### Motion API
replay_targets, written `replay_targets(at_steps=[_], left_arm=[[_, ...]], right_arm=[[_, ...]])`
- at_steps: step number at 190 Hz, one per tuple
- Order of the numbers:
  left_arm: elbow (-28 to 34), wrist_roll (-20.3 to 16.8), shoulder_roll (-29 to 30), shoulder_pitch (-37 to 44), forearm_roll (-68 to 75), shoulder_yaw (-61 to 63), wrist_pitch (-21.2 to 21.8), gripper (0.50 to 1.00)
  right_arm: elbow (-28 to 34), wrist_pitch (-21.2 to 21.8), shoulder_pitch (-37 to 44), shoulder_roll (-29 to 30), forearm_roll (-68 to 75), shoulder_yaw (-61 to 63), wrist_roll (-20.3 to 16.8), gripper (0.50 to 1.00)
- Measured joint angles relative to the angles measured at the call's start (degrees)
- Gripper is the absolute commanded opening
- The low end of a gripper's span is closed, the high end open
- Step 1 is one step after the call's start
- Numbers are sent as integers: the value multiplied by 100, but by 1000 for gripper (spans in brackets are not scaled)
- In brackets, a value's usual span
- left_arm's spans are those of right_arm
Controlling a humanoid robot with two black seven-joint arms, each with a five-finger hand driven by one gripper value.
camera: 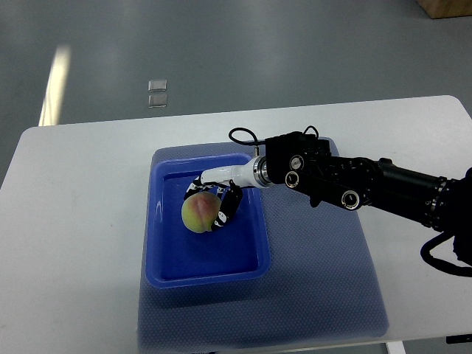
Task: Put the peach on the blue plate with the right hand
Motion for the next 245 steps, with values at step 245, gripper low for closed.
replay_targets(at_steps=[245], left_arm=[[-20,139,0,0,10,0,0,1000]], right_arm=[[-1038,5,-2409,-415,5225,5325,1628,930]])
